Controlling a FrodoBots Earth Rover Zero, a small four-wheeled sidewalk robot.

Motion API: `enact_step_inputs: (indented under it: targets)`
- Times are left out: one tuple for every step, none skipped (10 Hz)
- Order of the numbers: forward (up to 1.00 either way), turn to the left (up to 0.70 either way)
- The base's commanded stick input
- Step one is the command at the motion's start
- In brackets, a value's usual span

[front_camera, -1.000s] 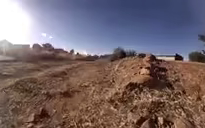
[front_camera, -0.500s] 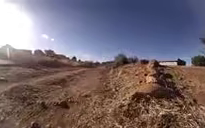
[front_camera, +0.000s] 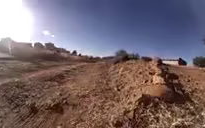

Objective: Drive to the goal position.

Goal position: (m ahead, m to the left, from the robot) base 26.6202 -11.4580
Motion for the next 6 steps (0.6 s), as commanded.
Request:
enact_step_inputs:
  targets:
    - [0.5, 0.0]
    - [0.5, 0.0]
    - [0.5, 0.0]
    - [0.5, 0.0]
    - [0.5, 0.0]
    - [0.5, 0.0]
